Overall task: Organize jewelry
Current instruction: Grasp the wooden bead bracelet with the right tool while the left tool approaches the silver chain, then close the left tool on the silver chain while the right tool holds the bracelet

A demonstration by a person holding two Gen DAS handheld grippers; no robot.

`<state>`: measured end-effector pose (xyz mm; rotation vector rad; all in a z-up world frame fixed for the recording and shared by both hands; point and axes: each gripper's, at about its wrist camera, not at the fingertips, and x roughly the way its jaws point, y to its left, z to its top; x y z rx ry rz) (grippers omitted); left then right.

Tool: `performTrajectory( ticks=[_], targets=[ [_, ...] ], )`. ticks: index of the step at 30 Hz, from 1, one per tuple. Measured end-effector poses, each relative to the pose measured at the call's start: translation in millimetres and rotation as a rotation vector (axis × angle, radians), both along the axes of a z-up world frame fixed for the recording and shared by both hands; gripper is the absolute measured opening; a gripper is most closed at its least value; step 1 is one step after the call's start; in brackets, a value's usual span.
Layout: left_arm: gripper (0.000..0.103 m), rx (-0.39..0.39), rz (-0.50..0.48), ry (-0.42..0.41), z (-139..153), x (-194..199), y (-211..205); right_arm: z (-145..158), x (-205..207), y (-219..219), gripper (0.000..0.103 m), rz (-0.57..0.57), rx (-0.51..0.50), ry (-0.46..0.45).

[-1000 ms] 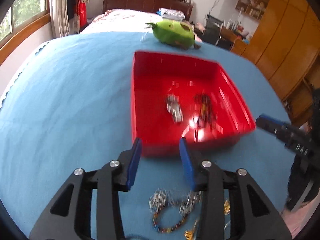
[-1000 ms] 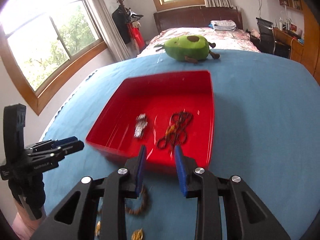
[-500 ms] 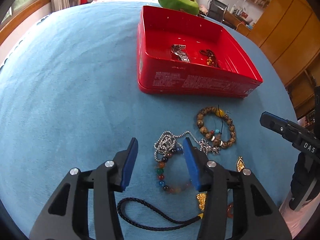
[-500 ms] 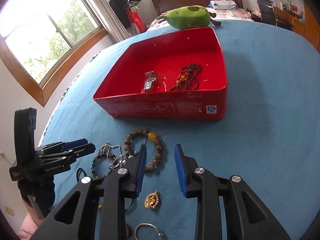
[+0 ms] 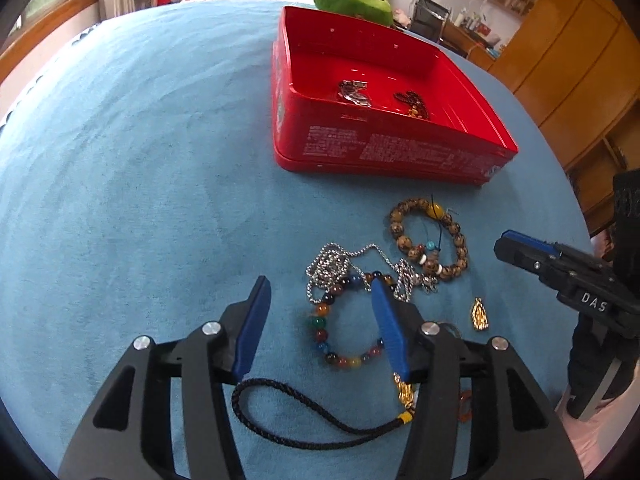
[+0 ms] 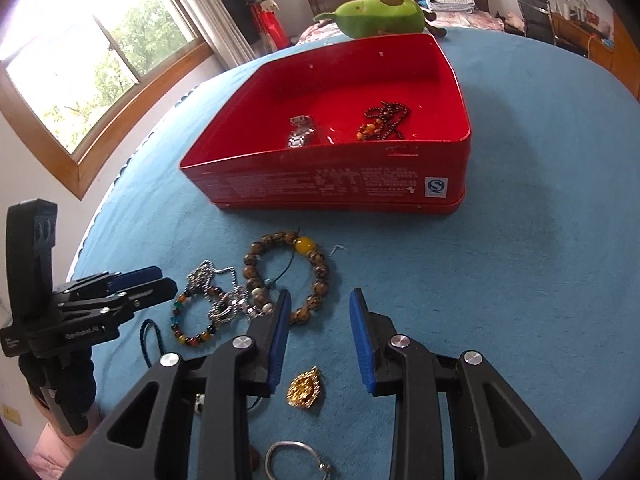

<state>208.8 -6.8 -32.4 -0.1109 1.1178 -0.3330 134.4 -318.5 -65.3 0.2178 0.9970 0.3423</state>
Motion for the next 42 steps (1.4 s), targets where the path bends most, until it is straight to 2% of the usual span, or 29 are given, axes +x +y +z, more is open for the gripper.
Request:
performTrajectory(
  ticks=[1,3,9,12,17,19,22,28,34,35,36,38,39,41,42],
  targets=[
    [0.052,-0.006,0.007,0.003,0,1,1,-1,1,-1,0.04,-0.006,0.001,0.002],
    [0.052,-0.01,0.018,0.005,-1,3,4,-2,5,0,0.046,-0.011,-0.001,0.003],
    [0.053,-0.009,0.015,0.001,-2,5,1,-10,18,6,0.046,-0.015,-0.02,0.026],
    [0.054,-0.008,0.024,0.008,-4,7,1,-15,24,11,0.036,-0.016,-0.051,0.03],
    [0.057,-0.008,0.026,0.008,-5,9,-1,-24,34,28,0.034,0.008,-0.092,0.025],
    [0.058,-0.01,0.023,0.009,-6,9,-2,-26,35,38,0.02,0.015,-0.159,-0.006],
    [0.064,-0.016,0.027,0.018,-9,12,-2,-27,33,44,0.011,0.041,-0.214,-0.044],
    [0.067,-0.037,0.04,0.043,-15,17,-2,-24,31,24,0.01,0.021,-0.166,-0.007],
    [0.067,-0.055,0.03,0.064,-16,26,-11,-15,25,-29,0.01,-0.099,-0.126,-0.006],
    [0.064,-0.052,0.022,0.068,-17,28,-14,-13,25,-35,0.01,-0.114,-0.12,-0.007],
    [0.055,-0.048,0.012,0.07,-17,29,-17,-13,25,-41,0.01,-0.126,-0.115,-0.008],
    [0.045,-0.044,0.003,0.078,-18,31,-22,-13,23,-50,0.01,-0.138,-0.099,-0.005],
    [0.036,-0.048,-0.002,0.085,-19,32,-25,-15,24,-52,0.01,-0.137,-0.09,0.001],
    [0.026,-0.04,-0.01,0.094,-21,34,-30,-18,29,-52,0.01,-0.131,-0.082,0.011],
    [0.015,-0.026,-0.008,0.093,-22,34,-33,-20,27,-52,0.01,-0.128,-0.079,0.015]
  ],
)
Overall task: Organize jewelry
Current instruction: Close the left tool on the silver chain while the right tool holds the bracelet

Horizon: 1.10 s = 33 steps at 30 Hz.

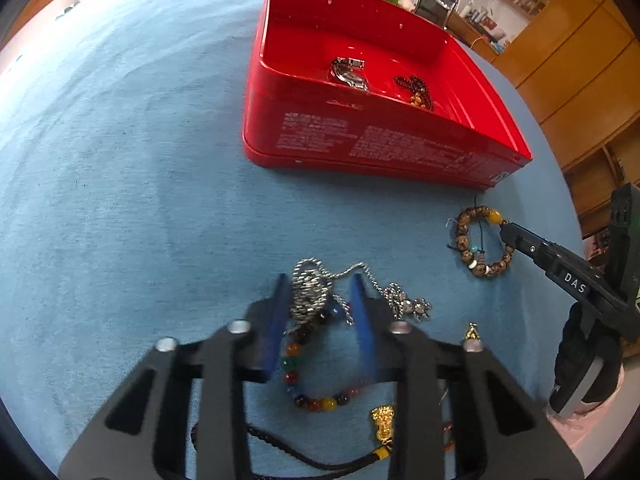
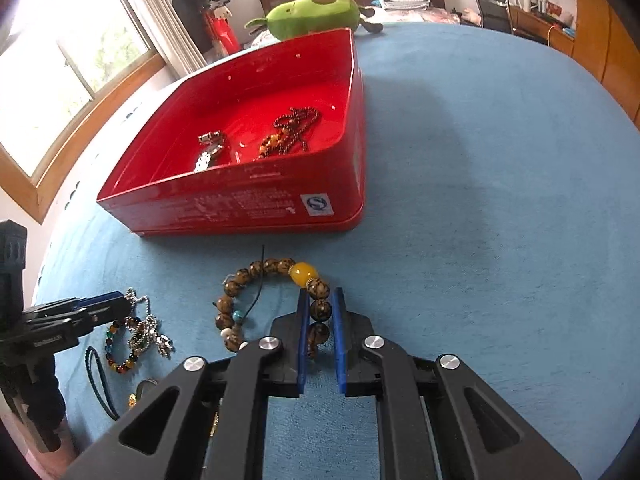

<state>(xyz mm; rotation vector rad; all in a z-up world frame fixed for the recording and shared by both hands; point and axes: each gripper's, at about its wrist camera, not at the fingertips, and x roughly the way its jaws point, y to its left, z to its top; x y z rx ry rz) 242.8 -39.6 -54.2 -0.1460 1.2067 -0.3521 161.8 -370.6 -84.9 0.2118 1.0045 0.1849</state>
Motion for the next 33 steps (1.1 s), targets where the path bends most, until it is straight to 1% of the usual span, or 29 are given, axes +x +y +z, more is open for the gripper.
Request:
performTrajectory(
  ticks=[2,4,7,9,12,14,16,17,18,19,21,23,26,28,30,32,33],
  targets=[
    [0.012,-0.004,0.0,0.007,-2,1,-3,-3,3,5,0.011,0.005,0.007,0.007],
    [0.002,-0.011,0.004,-0.005,0,1,-5,-2,2,4,0.011,0.006,0.016,0.008],
    [0.002,-0.065,-0.004,-0.024,10,-1,-8,0,-1,1,0.011,0.007,0.027,0.002],
    [0.002,-0.095,-0.045,-0.053,19,-6,-20,2,-2,0,0.011,0.009,0.031,-0.001],
    [0.002,-0.14,-0.127,-0.067,26,-14,-43,3,-2,1,0.011,0.01,0.037,-0.001],
    [0.003,-0.079,-0.148,-0.08,24,-18,-59,4,-3,1,0.011,0.01,0.039,-0.001],
    [0.005,0.001,-0.147,-0.095,18,-18,-69,4,-3,1,0.011,0.013,0.041,-0.002],
    [0.008,0.036,-0.138,-0.094,15,-16,-69,5,-4,1,0.011,0.015,0.041,-0.002],
    [0.014,0.061,-0.123,-0.094,13,-15,-66,5,-4,1,0.011,0.016,0.041,-0.002],
    [0.018,0.071,-0.112,-0.098,13,-13,-64,5,-4,1,0.011,0.018,0.041,-0.001],
    [0.046,0.08,-0.105,-0.108,16,-12,-60,5,-5,1,0.011,0.02,0.04,0.0],
    [0.05,0.088,-0.115,-0.125,19,-13,-61,5,-5,2,0.011,0.021,0.039,0.002],
    [0.059,0.099,-0.145,-0.115,16,-10,-68,4,-4,2,0.011,0.021,0.04,0.005],
    [0.06,0.121,-0.158,-0.092,7,-6,-72,4,-3,2,0.011,0.02,0.04,0.007],
    [0.06,0.118,-0.173,-0.052,-1,-2,-75,3,-3,2,0.011,0.021,0.041,0.009],
    [0.058,0.137,-0.18,-0.064,0,-3,-78,2,-2,2,0.011,0.022,0.043,0.011],
    [0.052,0.144,-0.187,-0.067,0,-5,-82,2,-2,2,0.011,0.022,0.044,0.012]
  ],
)
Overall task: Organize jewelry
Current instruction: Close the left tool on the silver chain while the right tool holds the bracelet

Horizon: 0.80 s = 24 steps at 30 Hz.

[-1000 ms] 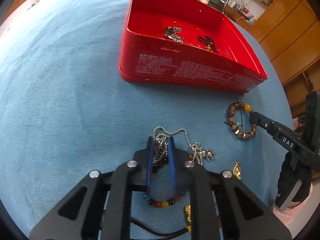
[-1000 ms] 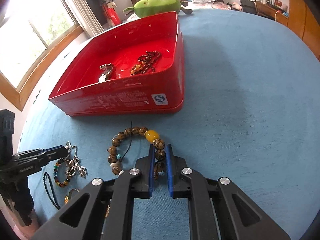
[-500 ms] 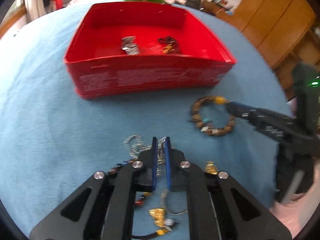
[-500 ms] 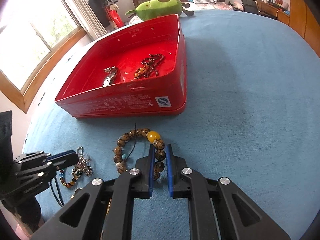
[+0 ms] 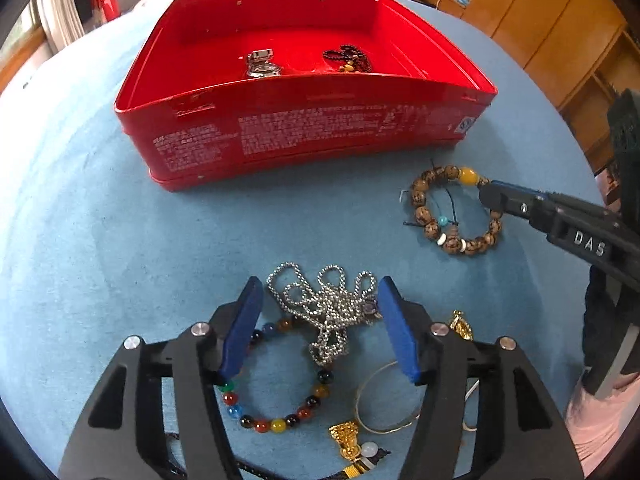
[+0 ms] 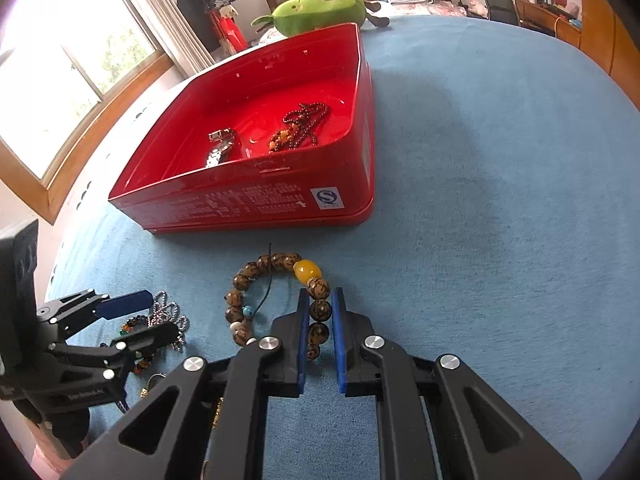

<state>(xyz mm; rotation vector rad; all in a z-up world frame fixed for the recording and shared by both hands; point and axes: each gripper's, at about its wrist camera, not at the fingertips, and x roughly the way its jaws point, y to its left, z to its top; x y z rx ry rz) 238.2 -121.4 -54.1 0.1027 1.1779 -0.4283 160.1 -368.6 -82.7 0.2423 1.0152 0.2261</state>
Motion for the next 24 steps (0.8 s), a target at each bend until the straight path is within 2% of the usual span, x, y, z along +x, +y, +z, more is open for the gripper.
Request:
performTrajectory(
  ticks=[4,6,9,12,18,22,24],
  targets=[
    [0.03,-0.001,-0.015,-0.007,-1,-3,-10,-2,2,0,0.011,0.001,0.002,0.006],
    [0.013,-0.014,-0.024,-0.006,0,-6,-12,-3,2,0,0.011,0.002,0.005,0.01],
    [0.009,-0.026,-0.01,-0.015,-1,-6,-5,-4,2,1,0.011,0.003,0.006,0.011],
    [0.009,-0.075,0.029,-0.022,1,-2,5,-3,1,1,0.011,0.005,0.009,0.007],
    [0.009,-0.194,0.084,-0.112,34,-2,28,4,-4,1,0.011,0.009,0.022,-0.013],
    [0.009,-0.24,0.03,-0.146,52,-15,30,5,-4,2,0.011,0.012,0.021,-0.014],
    [0.009,-0.204,-0.027,-0.136,51,-19,22,4,-4,2,0.011,0.012,0.024,-0.008]
  ],
)
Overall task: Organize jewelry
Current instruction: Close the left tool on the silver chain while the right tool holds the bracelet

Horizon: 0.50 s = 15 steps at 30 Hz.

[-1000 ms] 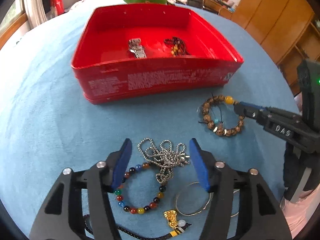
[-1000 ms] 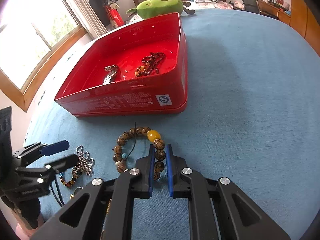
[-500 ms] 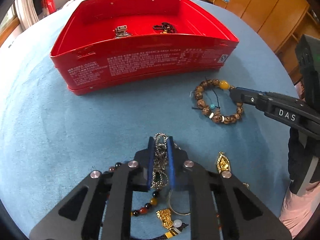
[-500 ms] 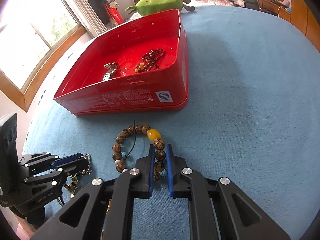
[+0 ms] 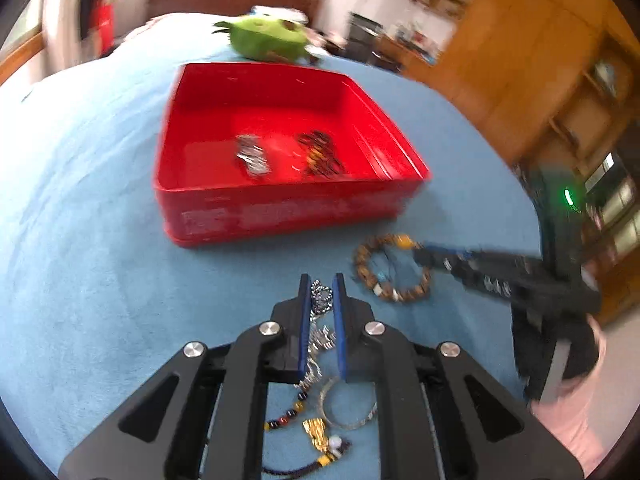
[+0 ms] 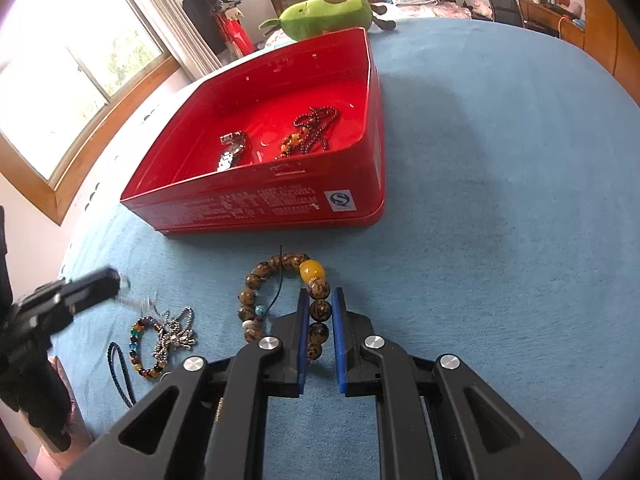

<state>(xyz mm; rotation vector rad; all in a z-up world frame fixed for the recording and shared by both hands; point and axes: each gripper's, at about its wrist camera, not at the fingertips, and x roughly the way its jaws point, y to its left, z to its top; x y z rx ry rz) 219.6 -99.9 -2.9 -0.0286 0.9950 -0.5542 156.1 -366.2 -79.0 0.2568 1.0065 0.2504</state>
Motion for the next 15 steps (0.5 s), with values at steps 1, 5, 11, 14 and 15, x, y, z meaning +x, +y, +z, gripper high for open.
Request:
performTrajectory(
  ticks=[1,5,11,14,15],
  targets=[
    [0.009,0.04,-0.01,0.006,-4,0,-6,-1,1,0,0.011,-0.001,0.001,0.003],
    [0.011,0.149,-0.024,0.069,-27,3,-16,-1,2,-2,0.011,0.001,0.003,0.004],
    [0.046,0.199,-0.052,0.106,-41,8,-22,-3,3,-2,0.011,0.003,0.006,0.008],
    [0.044,0.21,-0.074,0.111,-42,9,-27,-4,4,-2,0.011,0.003,0.01,0.013],
    [0.043,0.225,-0.083,0.11,-44,7,-29,-4,4,-2,0.011,0.003,0.01,0.015]
  ],
)
